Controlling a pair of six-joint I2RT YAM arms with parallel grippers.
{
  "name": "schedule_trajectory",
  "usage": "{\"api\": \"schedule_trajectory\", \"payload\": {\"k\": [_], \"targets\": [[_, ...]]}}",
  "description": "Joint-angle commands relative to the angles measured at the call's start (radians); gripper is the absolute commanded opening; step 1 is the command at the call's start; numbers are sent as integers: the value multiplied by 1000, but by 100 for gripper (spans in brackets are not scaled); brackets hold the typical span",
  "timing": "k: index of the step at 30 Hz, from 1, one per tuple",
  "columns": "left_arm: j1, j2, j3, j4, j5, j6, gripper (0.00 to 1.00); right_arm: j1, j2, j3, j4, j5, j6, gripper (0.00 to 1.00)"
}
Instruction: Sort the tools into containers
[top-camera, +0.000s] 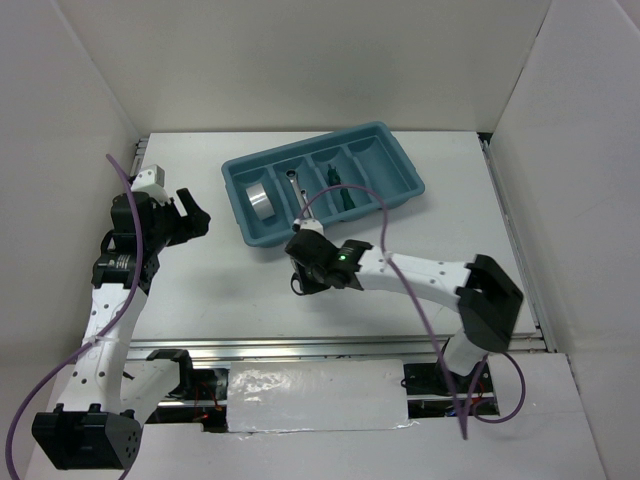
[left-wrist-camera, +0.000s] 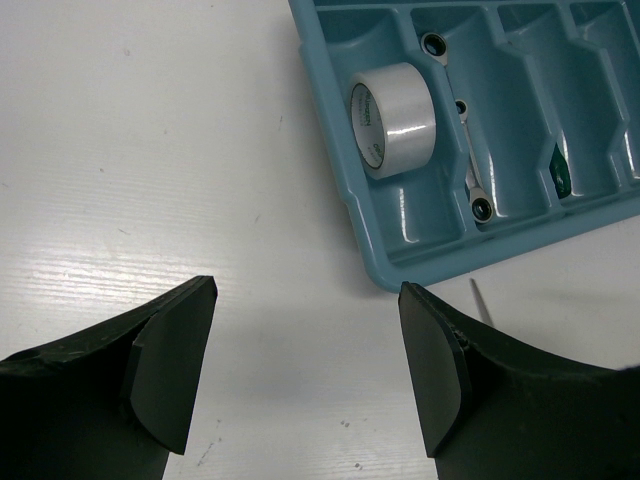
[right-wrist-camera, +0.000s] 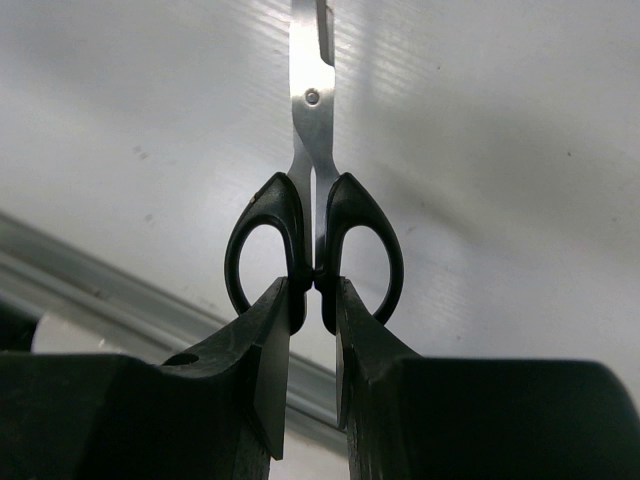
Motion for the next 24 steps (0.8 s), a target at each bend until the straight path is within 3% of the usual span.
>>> {"api": "schedule_trajectory", "payload": {"k": [1, 9, 12, 15, 17, 19, 22, 24], "targets": [[5, -22, 43, 11, 3, -4, 87, -4, -187, -102, 33, -39, -36, 0], [1, -25, 49, -6, 3, -11, 87, -4, -299, -145, 47, 12, -122, 0], [2, -33, 48, 0, 9, -10, 88, -13, -319, -107, 35, 142, -192, 0], [1, -36, 49, 18, 21, 1, 89, -140, -345, -33, 24, 109, -268, 0], [1, -27, 61, 27, 27, 10, 91, -298, -347, -2, 16, 29, -345, 0], [-1, -14, 86, 34, 38, 44, 99, -385, -342, 37, 18, -58, -427, 0], [-13, 56, 144, 9, 42, 110, 99, -548, -298, 106, 19, -173, -635, 0], [-24, 96, 195, -40, 18, 148, 99, -657, -211, 212, -40, -255, -688, 0]]}}
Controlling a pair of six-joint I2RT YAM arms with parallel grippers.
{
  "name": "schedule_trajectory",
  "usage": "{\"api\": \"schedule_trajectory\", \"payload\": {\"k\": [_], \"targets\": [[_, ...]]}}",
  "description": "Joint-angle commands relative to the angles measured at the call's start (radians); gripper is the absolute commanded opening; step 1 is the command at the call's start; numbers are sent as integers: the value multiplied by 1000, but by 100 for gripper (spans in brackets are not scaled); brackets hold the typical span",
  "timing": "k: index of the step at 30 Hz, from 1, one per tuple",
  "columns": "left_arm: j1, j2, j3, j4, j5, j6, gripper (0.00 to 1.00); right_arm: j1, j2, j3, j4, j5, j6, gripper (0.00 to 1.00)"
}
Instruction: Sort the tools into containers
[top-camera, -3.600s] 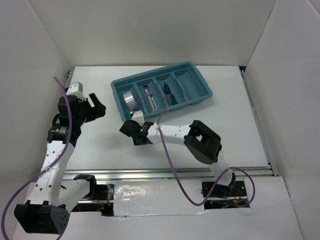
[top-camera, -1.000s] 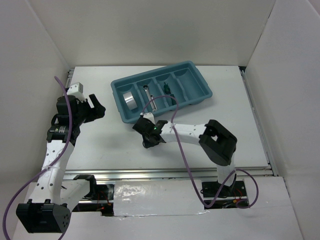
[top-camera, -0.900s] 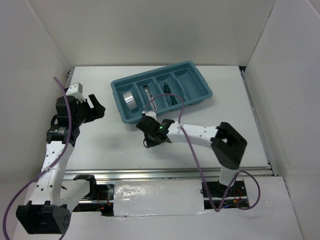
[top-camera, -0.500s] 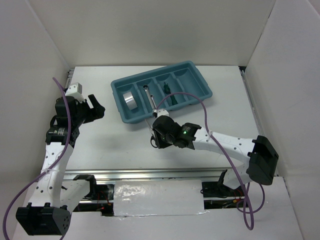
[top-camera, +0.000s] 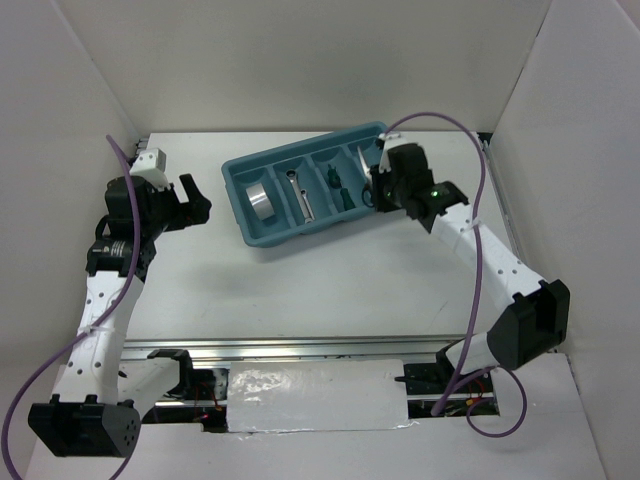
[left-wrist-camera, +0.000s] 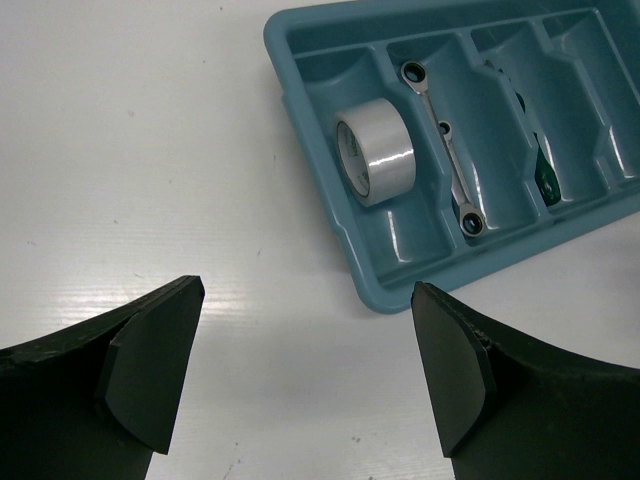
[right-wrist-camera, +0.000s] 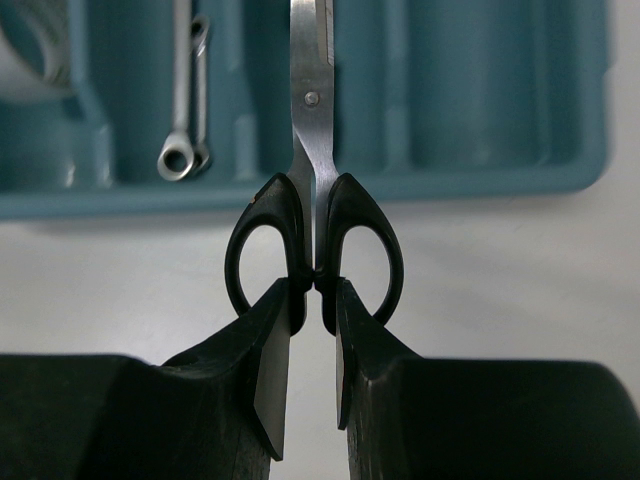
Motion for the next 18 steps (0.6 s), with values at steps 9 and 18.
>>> {"api": "schedule_trajectory", "payload": {"k": [9, 18], "targets": [[-47, 110, 108, -11, -50, 106, 99, -328, 438, 478, -104, -244, -468, 0], [-47, 131, 77, -41, -86, 131, 99, -310, 677, 650, -56, -238, -505, 0]]}}
